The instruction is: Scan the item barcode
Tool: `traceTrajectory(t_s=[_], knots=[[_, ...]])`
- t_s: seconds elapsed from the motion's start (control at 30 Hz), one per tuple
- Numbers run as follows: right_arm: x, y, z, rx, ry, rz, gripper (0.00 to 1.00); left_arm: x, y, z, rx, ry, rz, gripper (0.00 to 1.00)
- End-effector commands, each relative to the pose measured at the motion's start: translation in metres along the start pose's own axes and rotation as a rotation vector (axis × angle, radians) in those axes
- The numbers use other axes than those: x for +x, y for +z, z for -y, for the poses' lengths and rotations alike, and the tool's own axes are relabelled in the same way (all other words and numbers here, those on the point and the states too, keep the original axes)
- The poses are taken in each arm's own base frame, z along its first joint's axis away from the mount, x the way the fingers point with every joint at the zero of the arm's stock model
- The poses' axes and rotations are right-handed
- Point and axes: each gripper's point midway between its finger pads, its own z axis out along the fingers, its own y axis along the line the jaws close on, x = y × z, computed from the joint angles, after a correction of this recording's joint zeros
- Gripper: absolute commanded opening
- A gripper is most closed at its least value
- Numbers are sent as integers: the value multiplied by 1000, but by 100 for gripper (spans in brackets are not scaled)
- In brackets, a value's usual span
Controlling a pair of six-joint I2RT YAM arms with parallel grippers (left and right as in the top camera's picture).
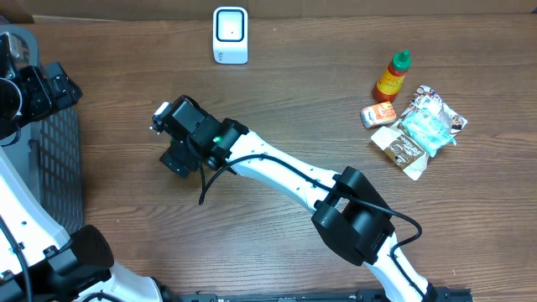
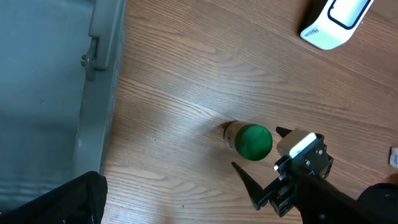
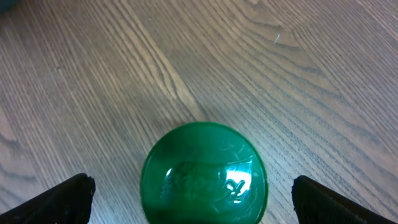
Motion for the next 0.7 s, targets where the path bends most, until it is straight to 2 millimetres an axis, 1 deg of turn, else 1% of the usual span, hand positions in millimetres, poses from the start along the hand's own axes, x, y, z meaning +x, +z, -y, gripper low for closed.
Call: traceTrajectory(t_s=[0.0, 0.07, 0.1, 0.27, 0.37, 0.4, 0.43, 0.47, 0.53, 0.57, 0.63, 0.67], knots=[[7, 17, 9, 12, 37, -17, 100, 0, 3, 0, 3, 18, -9, 100], [13, 23, 8, 3, 38, -33, 99, 0, 3, 0, 3, 17, -9, 100], [14, 24, 7, 0, 37, -36, 97, 0, 3, 0, 3, 17, -9, 99], [11, 27, 9, 1, 39, -18, 61, 0, 3, 0, 3, 17, -9, 100], [10, 27, 9, 2, 38, -14, 53, 0, 3, 0, 3, 17, -9, 100], [10, 27, 9, 3, 39, -15, 49, 0, 3, 0, 3, 17, -9, 100], [10, 27, 10, 3, 39, -15, 44, 0, 3, 0, 3, 17, -9, 100], [10, 26, 10, 4, 40, -17, 42, 0, 3, 0, 3, 17, -9, 99], [8, 20, 13, 7, 45, -19, 38, 0, 3, 0, 3, 17, -9, 100], [5, 14, 17, 10, 50, -21, 36, 0, 3, 0, 3, 17, -9, 99], [0, 0, 25, 19, 61, -23, 35, 0, 3, 0, 3, 17, -9, 100], [-4, -12, 33, 26, 72, -24, 34, 0, 3, 0, 3, 17, -9, 100]])
